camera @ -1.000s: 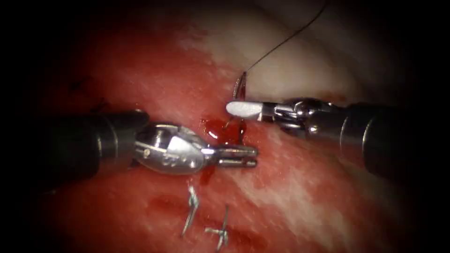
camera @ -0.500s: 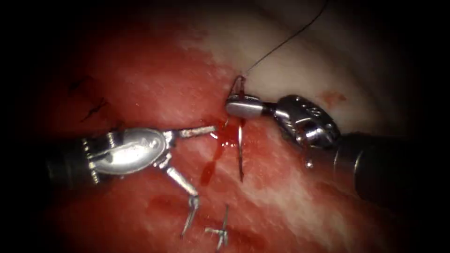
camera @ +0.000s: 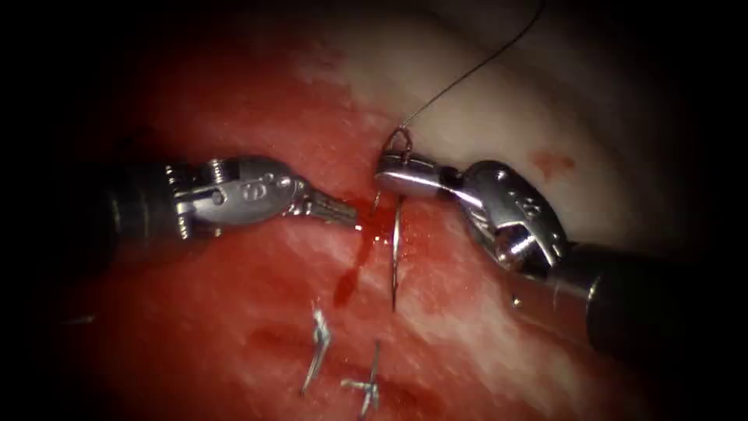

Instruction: Wound Closure

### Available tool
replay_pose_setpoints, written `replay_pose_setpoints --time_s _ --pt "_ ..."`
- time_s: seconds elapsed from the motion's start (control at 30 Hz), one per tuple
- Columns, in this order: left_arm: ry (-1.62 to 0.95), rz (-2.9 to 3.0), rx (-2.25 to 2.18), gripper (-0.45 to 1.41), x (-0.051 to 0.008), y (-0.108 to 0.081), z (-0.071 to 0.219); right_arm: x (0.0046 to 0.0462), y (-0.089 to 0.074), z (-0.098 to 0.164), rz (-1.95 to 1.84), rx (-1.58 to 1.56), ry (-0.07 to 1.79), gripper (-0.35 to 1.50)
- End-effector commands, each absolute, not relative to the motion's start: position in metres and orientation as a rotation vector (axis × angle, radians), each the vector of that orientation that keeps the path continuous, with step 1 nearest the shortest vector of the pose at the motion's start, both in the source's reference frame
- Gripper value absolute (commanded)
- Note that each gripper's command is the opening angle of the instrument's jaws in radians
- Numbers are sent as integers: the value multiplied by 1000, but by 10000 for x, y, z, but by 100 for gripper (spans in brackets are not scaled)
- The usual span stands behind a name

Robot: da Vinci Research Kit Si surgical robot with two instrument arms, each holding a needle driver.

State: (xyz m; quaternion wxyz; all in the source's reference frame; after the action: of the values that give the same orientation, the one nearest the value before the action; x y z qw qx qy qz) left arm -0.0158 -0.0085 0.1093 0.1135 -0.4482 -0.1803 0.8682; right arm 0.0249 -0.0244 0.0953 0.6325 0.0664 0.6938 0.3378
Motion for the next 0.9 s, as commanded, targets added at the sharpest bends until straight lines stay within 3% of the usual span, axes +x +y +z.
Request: replay_pose_setpoints --time_s 0.03,0.4,0.9 --pt "-530 2555 -1311 -45 -162 -82 1102 257 -243 958 748 138 1608 -35" --pt "-535 2573 -1282 -45 -173 -82 1120 256 -233 942 597 -78 1660 -35" --pt "-616 2659 -1172 -45 -180 -84 1126 256 -229 941 488 -186 1595 -35"
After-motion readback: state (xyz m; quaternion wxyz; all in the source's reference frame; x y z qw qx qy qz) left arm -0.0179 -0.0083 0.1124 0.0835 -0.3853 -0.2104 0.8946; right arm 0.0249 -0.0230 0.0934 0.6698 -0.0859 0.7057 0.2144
